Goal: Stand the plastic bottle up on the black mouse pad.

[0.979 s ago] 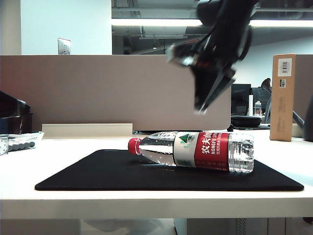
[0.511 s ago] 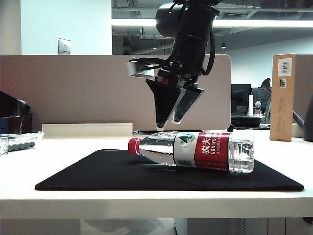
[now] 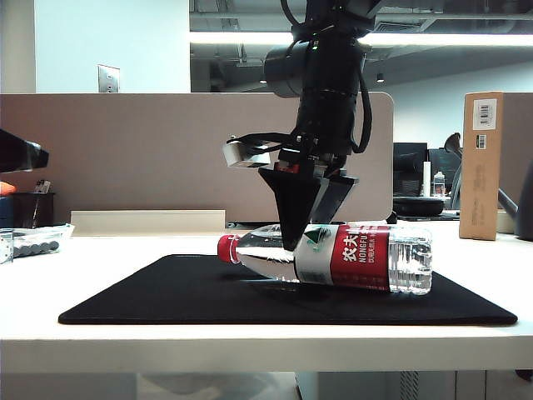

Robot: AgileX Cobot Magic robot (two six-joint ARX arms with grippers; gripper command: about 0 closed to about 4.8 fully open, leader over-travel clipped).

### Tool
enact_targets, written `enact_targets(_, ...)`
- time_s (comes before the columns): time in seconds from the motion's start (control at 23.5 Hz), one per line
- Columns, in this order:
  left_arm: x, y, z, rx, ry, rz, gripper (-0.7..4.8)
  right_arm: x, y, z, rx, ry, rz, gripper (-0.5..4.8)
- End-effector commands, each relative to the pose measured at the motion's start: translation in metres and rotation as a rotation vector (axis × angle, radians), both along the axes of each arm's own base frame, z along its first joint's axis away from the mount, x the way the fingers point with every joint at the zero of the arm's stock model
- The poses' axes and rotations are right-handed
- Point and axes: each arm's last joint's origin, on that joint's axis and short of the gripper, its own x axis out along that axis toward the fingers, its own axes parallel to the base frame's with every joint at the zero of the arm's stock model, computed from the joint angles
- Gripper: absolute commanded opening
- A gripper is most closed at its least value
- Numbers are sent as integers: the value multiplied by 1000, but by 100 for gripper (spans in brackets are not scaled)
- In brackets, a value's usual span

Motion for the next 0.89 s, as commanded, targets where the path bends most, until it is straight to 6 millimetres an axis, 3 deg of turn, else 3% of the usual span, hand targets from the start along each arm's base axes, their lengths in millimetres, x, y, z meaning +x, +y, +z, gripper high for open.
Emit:
enact_targets(0.04, 0, 0, 2, -5, -13, -2, -4, 0, 1, -2, -8, 12, 0, 472)
enact_targets(0.47, 3, -3, -5, 42, 52, -2, -4, 3, 1, -17, -67, 31, -8, 459)
enact_targets(0.55, 3, -3, -5, 42, 52, -2, -4, 3, 1, -19, -71, 36, -8, 374)
enact_targets(0.64, 3, -3, -5, 42, 53, -2, -4, 4, 1, -19, -70, 34, -8, 230)
enact_targets(0.77, 3, -3, -5, 43, 53, -2, -4, 4, 1, -19, -82, 20, -12, 114)
enact_targets(0.85, 3, -3, -5, 43, 54, -2, -4, 5, 2, -19, -77, 17, -13, -4)
enact_targets(0.89, 3, -3, -5, 43, 54, -2, -4, 5, 2, -19, -75, 16, -14, -6)
